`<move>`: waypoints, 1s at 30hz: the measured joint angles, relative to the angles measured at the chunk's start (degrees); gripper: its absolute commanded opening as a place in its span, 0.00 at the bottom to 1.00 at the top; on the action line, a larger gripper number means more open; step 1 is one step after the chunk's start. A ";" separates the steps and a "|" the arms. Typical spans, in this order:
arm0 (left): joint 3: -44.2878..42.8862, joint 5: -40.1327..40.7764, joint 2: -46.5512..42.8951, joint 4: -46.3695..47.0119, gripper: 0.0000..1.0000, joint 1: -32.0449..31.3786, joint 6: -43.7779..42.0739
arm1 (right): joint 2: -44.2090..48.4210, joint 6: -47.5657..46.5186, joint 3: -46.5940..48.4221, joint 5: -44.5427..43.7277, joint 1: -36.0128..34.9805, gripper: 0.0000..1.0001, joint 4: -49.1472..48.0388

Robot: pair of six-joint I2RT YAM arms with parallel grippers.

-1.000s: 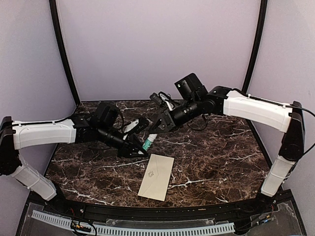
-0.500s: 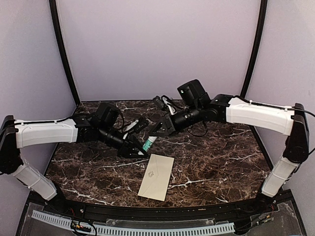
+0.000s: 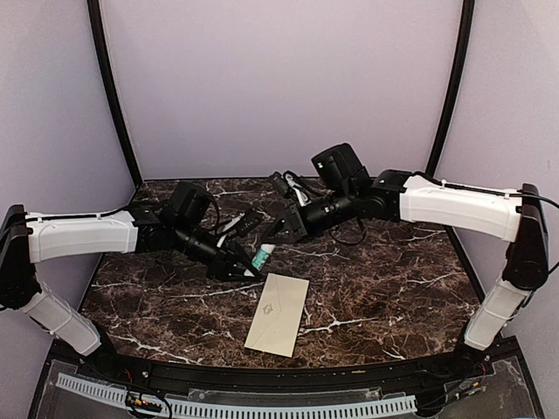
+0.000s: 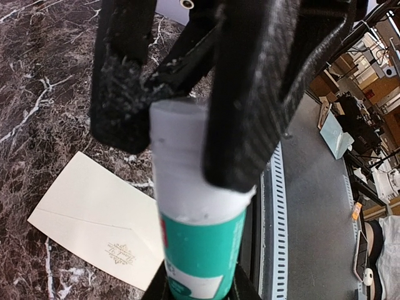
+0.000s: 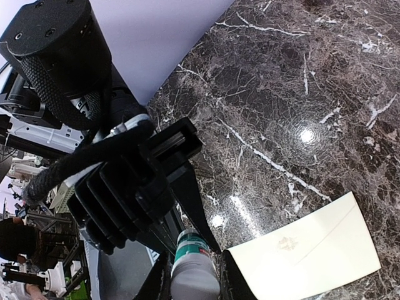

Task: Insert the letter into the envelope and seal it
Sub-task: Close the solid glue cap on the solid glue.

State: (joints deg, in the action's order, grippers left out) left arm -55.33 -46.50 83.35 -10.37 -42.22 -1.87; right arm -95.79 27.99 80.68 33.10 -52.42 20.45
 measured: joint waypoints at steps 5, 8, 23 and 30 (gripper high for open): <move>0.76 -0.66 0.00 -0.90 0.00 0.24 -0.02 | -0.33 1.31 -1.18 -0.44 -0.83 0.00 -1.62; 1.62 -0.98 0.00 -1.53 0.00 0.28 -0.04 | -0.87 2.23 -1.97 -0.46 -1.44 0.00 -2.84; 2.91 -0.28 -1.70 1.18 0.00 0.85 0.07 | -0.46 3.48 -0.72 -4.68 -2.75 0.50 -1.73; 2.89 -0.07 -4.81 10.23 0.00 1.62 1.16 | 6.73 4.87 -2.58 -6.93 -2.93 0.62 -2.12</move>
State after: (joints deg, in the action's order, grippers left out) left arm -52.45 -46.57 78.54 -0.14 -40.60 -0.71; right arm -89.06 32.86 78.11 26.17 -55.35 18.33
